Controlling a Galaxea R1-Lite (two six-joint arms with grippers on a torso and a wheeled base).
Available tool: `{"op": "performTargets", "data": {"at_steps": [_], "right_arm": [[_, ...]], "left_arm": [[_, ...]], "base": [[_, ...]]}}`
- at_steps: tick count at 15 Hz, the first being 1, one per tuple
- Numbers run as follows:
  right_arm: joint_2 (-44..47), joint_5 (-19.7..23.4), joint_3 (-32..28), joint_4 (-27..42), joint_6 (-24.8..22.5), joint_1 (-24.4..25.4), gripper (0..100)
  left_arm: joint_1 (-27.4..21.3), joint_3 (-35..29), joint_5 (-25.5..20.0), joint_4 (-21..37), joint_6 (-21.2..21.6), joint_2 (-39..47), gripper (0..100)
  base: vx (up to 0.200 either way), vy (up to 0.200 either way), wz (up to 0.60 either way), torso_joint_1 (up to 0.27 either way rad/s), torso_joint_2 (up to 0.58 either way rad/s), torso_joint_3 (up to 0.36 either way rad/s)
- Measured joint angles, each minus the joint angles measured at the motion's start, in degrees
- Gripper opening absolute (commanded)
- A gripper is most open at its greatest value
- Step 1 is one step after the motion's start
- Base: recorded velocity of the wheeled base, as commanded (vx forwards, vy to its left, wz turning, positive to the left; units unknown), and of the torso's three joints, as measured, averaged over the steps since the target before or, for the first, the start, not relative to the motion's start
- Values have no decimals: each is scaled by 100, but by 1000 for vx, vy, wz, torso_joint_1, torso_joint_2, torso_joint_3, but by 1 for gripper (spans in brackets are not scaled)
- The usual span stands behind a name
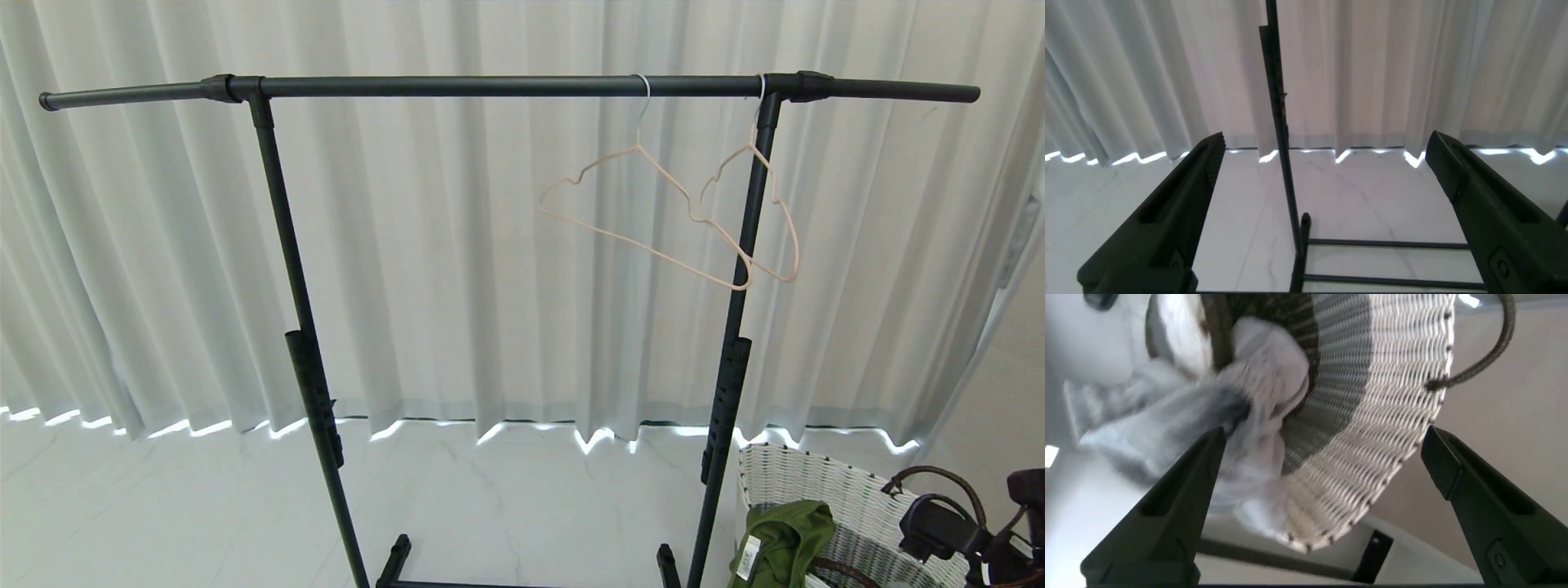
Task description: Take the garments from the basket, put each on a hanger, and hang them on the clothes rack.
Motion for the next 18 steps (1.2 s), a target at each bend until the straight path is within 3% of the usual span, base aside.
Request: {"op": "performTargets", "data": {"at_steps": [7,10,11,18], "right_arm": [[1092,44,-78,-1312,24,-135,100],[1417,134,-84,-1569,18,-233,100],[1469,207,-73,-1577,18,-243,0],[1147,395,149,-1573,99,-254,0]], "left_arm": [[0,0,0,0,-18,0,100],[0,0,0,0,-21,0,100],[0,0,0,0,-23,0,100],[0,0,0,0,-7,0,100]], "base": [[0,0,0,0,0,0],[0,0,0,0,0,0],[0,0,0,0,0,0],[0,0,0,0,0,0]]}}
